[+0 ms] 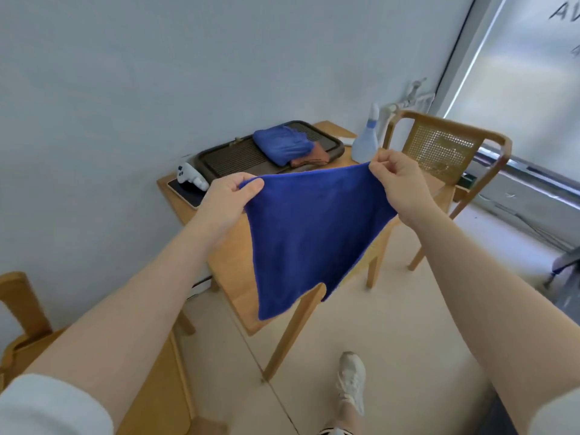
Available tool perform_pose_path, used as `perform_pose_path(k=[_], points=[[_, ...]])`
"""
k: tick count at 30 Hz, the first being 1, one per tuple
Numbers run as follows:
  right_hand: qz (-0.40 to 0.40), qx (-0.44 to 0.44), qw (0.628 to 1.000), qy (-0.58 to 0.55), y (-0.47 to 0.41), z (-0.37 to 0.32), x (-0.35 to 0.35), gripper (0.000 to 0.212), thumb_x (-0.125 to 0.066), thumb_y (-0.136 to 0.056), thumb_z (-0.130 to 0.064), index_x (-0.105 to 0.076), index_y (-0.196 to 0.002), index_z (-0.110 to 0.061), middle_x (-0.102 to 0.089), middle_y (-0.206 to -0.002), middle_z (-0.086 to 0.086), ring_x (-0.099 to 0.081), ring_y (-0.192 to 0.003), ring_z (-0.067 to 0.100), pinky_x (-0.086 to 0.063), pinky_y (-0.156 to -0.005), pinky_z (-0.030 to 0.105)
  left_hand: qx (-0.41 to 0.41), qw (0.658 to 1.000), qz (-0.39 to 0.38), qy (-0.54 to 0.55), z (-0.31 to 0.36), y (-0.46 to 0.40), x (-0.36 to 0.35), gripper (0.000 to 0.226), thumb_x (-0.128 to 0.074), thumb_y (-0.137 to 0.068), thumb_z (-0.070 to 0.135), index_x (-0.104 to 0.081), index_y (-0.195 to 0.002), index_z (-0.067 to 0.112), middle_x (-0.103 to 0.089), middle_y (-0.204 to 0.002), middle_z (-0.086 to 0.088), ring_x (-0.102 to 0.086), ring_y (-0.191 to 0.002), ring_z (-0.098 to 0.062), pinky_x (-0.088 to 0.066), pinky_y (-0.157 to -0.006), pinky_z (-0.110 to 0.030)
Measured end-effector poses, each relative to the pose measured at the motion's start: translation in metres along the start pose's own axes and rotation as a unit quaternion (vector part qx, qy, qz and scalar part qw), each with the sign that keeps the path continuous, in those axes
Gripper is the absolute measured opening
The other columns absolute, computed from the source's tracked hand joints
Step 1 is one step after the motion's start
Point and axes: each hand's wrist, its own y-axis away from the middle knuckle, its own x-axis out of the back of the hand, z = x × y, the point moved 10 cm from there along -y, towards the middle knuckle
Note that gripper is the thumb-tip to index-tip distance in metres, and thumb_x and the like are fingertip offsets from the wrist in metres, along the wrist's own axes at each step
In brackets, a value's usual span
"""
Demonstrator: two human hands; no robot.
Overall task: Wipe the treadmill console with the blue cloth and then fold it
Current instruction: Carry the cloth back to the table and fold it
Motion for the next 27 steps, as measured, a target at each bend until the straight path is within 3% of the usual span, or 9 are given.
perform_pose_path(k=[3, 6, 9, 13, 16, 18, 23, 25, 27], points=[[-0.015, 0.039, 0.997, 0.072, -0.084, 0.007, 0.004, 0.010, -0.050, -0.094, -0.018, -0.058, -0.088, -0.020, -0.050, -0.068, -0.013, -0.044, -0.064, 0.002, -0.033, -0.060, 0.016, -0.002, 0.997, 0.071, 0.014, 0.010, -0.065, -0.013, 0.020, -0.053, -0.093, 0.020, -0.066, -0.079, 0.025, -0.063, -0.075, 0.004, -0.053, -0.067, -0.007, -0.043, -0.065, -0.025], [-0.054, 0.081, 0.994, 0.042, -0.161, -0.003, 0.012, 0.014, -0.050, -0.094, -0.015, -0.057, -0.086, -0.025, -0.051, -0.073, -0.014, -0.043, -0.064, 0.001, -0.034, -0.060, 0.013, -0.012, 0.989, 0.120, 0.086, 0.031, -0.120, -0.029, 0.021, -0.052, -0.094, 0.020, -0.067, -0.080, 0.024, -0.063, -0.083, 0.001, -0.055, -0.080, -0.012, -0.044, -0.077, -0.031], [-0.110, 0.102, 0.989, -0.012, -0.215, -0.011, 0.026, 0.024, -0.051, -0.091, -0.011, -0.057, -0.078, -0.030, -0.054, -0.076, -0.011, -0.046, -0.067, 0.005, -0.037, -0.060, 0.012, -0.017, 0.984, 0.123, 0.126, 0.047, -0.158, -0.046, 0.025, -0.052, -0.093, 0.014, -0.069, -0.077, 0.020, -0.066, -0.081, 0.000, -0.057, -0.083, -0.016, -0.047, -0.079, -0.031], [-0.220, 0.097, 0.971, -0.001, -0.243, 0.022, 0.021, 0.024, -0.053, -0.088, 0.000, -0.058, -0.073, -0.018, -0.053, -0.072, 0.000, -0.047, -0.067, 0.007, -0.037, -0.062, 0.014, 0.025, 0.995, 0.083, 0.047, 0.026, -0.174, -0.076, 0.024, -0.051, -0.093, 0.009, -0.067, -0.076, 0.016, -0.065, -0.070, 0.005, -0.057, -0.068, -0.008, -0.051, -0.067, -0.021], [-0.356, 0.033, 0.931, 0.070, -0.232, 0.085, -0.005, 0.022, -0.053, -0.089, -0.002, -0.058, -0.072, -0.015, -0.053, -0.064, -0.006, -0.047, -0.060, 0.005, -0.039, -0.063, 0.019, 0.110, 0.994, 0.017, -0.018, -0.021, -0.171, -0.104, 0.027, -0.056, -0.090, 0.008, -0.073, -0.073, 0.019, -0.069, -0.071, 0.005, -0.061, -0.068, -0.006, -0.051, -0.065, -0.020], [-0.462, -0.019, 0.877, 0.132, -0.214, 0.135, -0.022, 0.023, -0.054, -0.089, -0.005, -0.058, -0.070, -0.017, -0.053, -0.062, -0.008, -0.046, -0.062, 0.010, -0.037, -0.065, 0.026, 0.179, 0.981, -0.044, -0.065, -0.060, -0.162, -0.125, 0.020, -0.059, -0.088, 0.010, -0.075, -0.079, 0.017, -0.071, -0.081, -0.002, -0.062, -0.075, -0.011, -0.050, -0.070, -0.025], [-0.619, -0.114, 0.752, 0.196, -0.165, 0.228, -0.044, 0.023, -0.053, -0.089, -0.010, -0.059, -0.072, -0.023, -0.056, -0.074, -0.015, -0.045, -0.075, 0.009, -0.034, -0.073, 0.028, 0.343, 0.916, -0.182, -0.105, -0.141, -0.117, -0.172, 0.012, -0.062, -0.087, 0.015, -0.073, -0.090, 0.012, -0.072, -0.093, -0.005, -0.064, -0.085, -0.016, -0.052, -0.082, -0.030], [-0.623, -0.119, 0.745, 0.207, -0.164, 0.241, -0.053, 0.022, -0.053, -0.090, -0.013, -0.060, -0.073, -0.025, -0.057, -0.076, -0.016, -0.046, -0.078, 0.008, -0.033, -0.073, 0.026, 0.363, 0.912, -0.173, -0.084, -0.152, -0.113, -0.175, 0.013, -0.062, -0.088, 0.016, -0.073, -0.091, 0.013, -0.072, -0.098, -0.005, -0.065, -0.090, -0.016, -0.053, -0.086, -0.032], [-0.587, -0.104, 0.773, 0.216, -0.180, 0.243, -0.064, 0.018, -0.054, -0.090, -0.014, -0.061, -0.076, -0.022, -0.060, -0.083, -0.011, -0.049, -0.082, 0.008, -0.036, -0.073, 0.024, 0.352, 0.925, -0.112, -0.085, -0.153, -0.126, -0.164, 0.013, -0.060, -0.089, 0.019, -0.073, -0.091, 0.016, -0.071, -0.098, 0.000, -0.064, -0.091, -0.014, -0.053, -0.084, -0.031]])
